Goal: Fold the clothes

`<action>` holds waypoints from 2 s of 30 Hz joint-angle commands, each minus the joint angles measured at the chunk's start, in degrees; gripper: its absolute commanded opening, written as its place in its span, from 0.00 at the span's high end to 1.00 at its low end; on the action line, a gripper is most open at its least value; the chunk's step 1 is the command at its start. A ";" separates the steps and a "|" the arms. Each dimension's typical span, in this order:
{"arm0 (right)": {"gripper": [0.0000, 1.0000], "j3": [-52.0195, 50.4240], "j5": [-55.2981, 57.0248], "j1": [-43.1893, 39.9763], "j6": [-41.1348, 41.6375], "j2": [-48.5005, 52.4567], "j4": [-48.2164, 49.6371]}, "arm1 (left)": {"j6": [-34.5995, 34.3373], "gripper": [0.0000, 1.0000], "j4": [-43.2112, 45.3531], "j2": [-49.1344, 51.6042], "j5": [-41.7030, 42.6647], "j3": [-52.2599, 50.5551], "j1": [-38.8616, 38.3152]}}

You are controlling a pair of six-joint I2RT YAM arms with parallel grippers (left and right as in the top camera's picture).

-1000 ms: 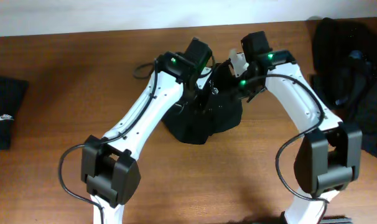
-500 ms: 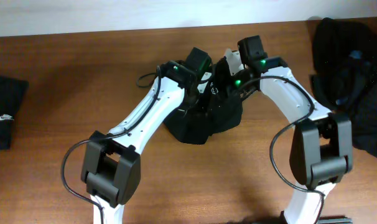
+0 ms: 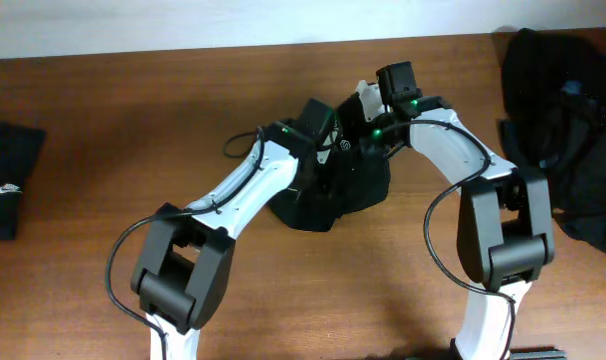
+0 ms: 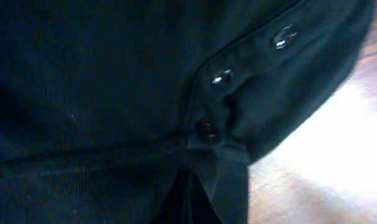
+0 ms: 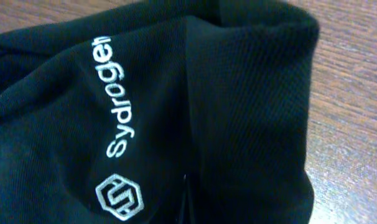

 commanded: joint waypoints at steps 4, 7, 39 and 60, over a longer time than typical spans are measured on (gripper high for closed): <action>0.96 -0.31 -0.72 -0.04 0.28 0.72 3.37 | 0.52 0.99 3.39 0.66 -7.32 -2.14 1.77; 0.96 -0.31 -0.72 -0.04 0.28 0.72 4.50 | 0.55 0.99 5.55 2.56 -7.28 -2.14 3.82; 0.57 1.33 1.31 -0.04 0.31 -11.54 -4.13 | 7.61 0.69 -6.95 7.10 -12.00 32.81 12.70; 0.96 1.22 -2.43 2.34 0.28 1.01 -1.33 | 2.64 1.00 -21.51 8.26 7.02 15.61 12.04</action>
